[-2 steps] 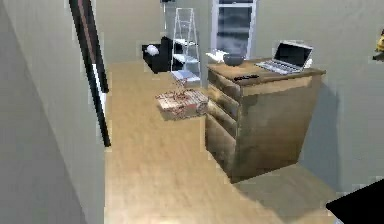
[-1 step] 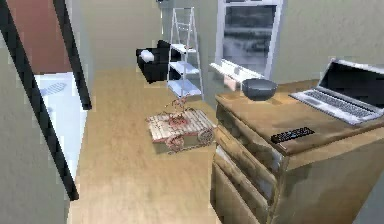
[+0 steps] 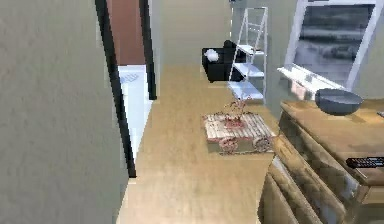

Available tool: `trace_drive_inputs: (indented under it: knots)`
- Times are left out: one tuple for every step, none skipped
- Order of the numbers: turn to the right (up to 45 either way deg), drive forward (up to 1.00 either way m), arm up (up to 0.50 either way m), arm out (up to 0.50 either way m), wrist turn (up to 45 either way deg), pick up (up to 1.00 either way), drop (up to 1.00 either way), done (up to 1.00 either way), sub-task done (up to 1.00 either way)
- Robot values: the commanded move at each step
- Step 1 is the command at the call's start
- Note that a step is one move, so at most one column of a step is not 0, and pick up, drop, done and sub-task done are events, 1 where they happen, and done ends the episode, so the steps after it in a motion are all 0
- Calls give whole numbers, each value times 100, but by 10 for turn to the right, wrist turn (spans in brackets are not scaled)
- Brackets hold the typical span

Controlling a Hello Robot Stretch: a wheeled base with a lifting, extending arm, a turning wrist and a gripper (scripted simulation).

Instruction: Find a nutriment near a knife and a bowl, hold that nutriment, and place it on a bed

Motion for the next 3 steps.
trace_drive_inputs:
  knots:
    - [0, 100, 0, 0, 0, 0, 0, 0, 0]
    - [-120, 0, 0, 0, 0, 0, 0, 0, 0]
    - [0, 20, 0, 0, 0, 0, 0, 0, 0]
